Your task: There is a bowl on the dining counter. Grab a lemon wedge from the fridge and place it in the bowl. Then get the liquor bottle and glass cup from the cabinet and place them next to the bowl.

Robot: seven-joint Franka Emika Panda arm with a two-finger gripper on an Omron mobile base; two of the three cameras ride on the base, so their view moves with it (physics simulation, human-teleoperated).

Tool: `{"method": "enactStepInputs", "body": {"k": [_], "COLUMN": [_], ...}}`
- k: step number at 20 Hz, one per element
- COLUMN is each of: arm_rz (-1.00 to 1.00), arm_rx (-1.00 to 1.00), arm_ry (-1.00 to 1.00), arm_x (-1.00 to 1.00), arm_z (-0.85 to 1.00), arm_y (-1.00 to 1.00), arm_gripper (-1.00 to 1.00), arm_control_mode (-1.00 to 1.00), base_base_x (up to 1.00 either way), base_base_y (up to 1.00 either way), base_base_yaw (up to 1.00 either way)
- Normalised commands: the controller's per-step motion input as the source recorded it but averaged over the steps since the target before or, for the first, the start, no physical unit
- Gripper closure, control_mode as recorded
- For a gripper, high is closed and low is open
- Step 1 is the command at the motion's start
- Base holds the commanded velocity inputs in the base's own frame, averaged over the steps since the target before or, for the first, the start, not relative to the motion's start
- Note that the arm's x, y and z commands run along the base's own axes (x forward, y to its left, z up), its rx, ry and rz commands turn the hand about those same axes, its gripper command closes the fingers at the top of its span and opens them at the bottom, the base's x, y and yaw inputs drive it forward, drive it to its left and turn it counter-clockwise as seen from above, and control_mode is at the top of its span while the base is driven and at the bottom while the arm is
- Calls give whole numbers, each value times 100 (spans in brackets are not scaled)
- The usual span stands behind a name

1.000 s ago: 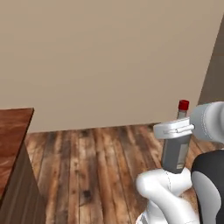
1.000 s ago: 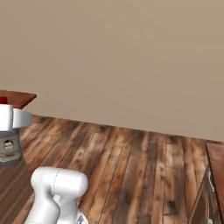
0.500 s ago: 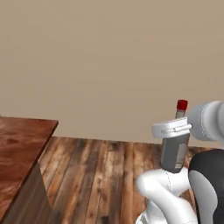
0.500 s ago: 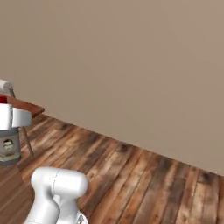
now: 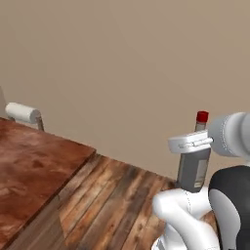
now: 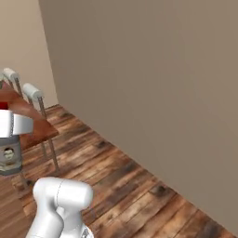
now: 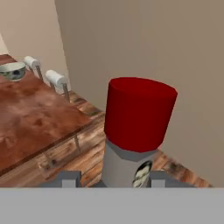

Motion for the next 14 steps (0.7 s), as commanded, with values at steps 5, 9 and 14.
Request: {"method": "enactStepInputs", "body": {"k": [5, 9, 14], "arm_rz": [0, 0, 0], "arm_rx": [0, 0, 0], "arm_ry": [0, 0, 0], "arm_x": [0, 0, 0], "arm_z": [0, 0, 0], "arm_y": [0, 0, 0], "arm_gripper": [100, 100, 100], "arm_control_mode": [100, 100, 100], "base_base_x": [100, 89, 64], "base_base_y": [-14, -46, -74], "base_base_yaw": [64, 61, 55]}}
